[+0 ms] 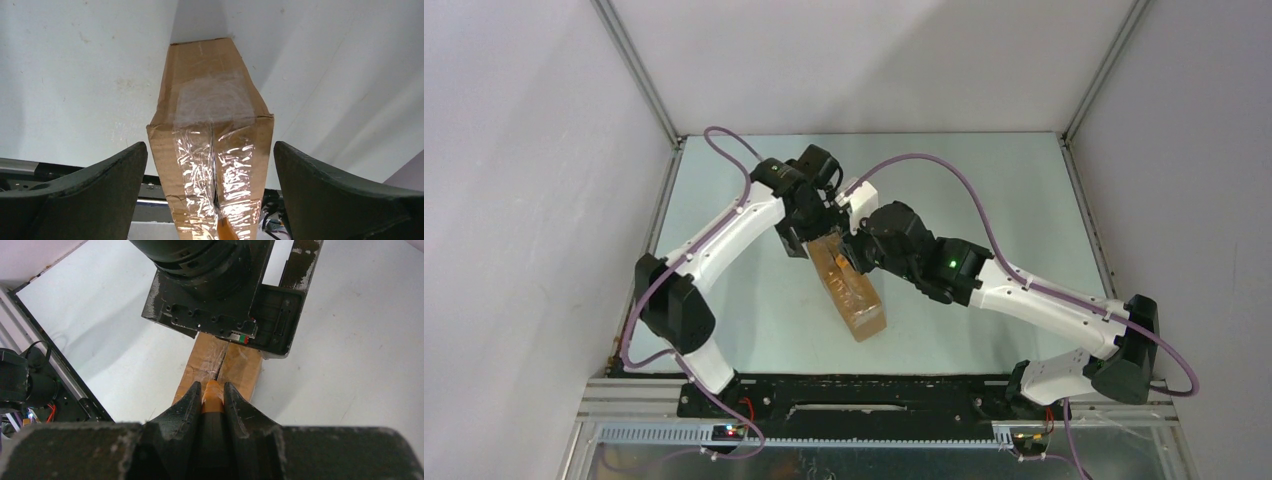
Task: Unpack the express box
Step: Cut the express box at the center of the board.
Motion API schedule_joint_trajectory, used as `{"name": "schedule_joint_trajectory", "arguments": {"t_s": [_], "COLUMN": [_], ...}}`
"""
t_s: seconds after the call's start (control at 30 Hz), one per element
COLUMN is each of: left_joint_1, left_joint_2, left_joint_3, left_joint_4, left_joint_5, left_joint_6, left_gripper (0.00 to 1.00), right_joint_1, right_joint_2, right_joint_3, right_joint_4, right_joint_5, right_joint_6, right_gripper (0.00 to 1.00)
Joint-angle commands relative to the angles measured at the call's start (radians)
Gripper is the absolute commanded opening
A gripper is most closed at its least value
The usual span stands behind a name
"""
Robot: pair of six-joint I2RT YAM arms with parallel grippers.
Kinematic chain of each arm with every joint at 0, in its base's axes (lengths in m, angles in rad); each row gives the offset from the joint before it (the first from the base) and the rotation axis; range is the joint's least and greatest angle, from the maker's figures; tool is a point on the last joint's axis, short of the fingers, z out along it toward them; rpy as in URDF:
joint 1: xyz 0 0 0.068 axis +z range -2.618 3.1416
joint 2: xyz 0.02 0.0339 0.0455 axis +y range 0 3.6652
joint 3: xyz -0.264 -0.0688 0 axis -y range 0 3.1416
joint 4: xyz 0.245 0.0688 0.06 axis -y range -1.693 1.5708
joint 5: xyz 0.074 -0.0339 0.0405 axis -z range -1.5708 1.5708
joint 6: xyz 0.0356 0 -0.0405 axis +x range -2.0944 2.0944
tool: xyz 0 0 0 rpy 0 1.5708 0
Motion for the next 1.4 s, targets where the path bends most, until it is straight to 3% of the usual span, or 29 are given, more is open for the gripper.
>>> {"name": "schedule_joint_trajectory", "arguments": {"t_s": [0.0,0.2,0.43,0.63,1.37], "left_joint_1": [-0.007,-0.007,-0.007,-0.007,-0.008], "left_joint_2": [0.028,0.083,0.093,0.089,0.089], "left_joint_3": [0.044,0.029,0.015,0.026,0.013], "left_joint_4": [-0.025,-0.016,-0.027,-0.054,-0.062], "left_joint_5": [0.005,0.042,0.033,0.002,-0.028], "left_joint_6": [-0.033,-0.064,-0.109,-0.129,-0.149], "left_gripper": [1.00,0.97,0.73,0.65,0.64], "right_joint_1": [0.014,0.016,0.018,0.020,0.089], "right_joint_2": [0.010,0.005,-0.019,-0.026,-0.078], "right_joint_3": [-0.006,-0.006,-0.005,0.027,0.059], "right_joint_4": [0.025,0.025,0.004,-0.054,-0.095], "right_joint_5": [0.007,0.015,0.038,0.062,0.232], "right_joint_6": [-0.014,-0.016,0.022,0.085,0.103], "right_gripper": [0.00,0.00,0.00,0.00,0.00]}}
